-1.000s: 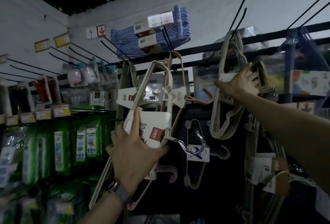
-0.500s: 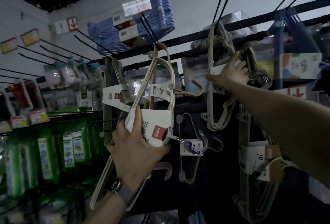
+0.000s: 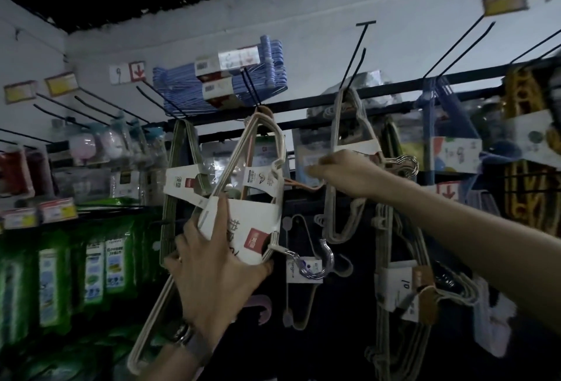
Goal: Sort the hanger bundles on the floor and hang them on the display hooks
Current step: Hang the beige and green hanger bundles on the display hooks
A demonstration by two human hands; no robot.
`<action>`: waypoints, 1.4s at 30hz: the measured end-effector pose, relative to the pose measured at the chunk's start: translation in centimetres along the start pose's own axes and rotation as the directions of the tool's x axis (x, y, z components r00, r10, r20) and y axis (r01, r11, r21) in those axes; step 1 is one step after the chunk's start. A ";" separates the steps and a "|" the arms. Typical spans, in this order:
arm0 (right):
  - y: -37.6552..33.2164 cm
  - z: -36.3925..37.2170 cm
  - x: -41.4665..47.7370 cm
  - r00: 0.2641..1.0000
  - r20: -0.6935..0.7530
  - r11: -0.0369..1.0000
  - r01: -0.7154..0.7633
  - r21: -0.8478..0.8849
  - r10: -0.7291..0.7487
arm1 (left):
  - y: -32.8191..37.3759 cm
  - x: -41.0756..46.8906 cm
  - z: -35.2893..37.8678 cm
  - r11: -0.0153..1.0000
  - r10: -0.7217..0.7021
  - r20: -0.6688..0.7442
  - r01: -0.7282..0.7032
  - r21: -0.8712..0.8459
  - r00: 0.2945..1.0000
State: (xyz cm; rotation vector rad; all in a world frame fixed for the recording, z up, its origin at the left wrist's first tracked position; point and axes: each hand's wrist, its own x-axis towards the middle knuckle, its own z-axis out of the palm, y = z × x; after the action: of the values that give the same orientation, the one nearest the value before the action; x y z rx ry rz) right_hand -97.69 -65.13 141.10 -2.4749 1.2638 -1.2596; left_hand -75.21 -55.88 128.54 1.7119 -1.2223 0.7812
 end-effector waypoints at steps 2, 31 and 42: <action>-1.9 0.9 -3.1 0.989 0.135 0.993 0.046 0.105 -0.061 | 0.7 -0.1 -0.1 0.999 0.026 -0.017 -0.026 -0.044 1.000; 5.8 -9.7 -0.1 0.931 -0.357 0.992 -0.107 -0.065 0.077 | 16.0 6.3 3.0 0.702 0.415 0.087 -0.258 -0.664 0.906; 7.1 -10.2 5.8 0.909 -0.415 0.977 -0.117 -0.180 0.033 | 17.7 8.6 6.1 0.690 0.347 0.044 -0.223 -0.688 0.937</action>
State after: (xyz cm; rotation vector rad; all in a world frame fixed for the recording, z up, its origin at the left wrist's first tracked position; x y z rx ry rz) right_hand -107.57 -71.17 148.56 -2.3305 1.6375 -1.7815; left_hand -89.17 -67.38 138.37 0.9986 -1.6695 0.2803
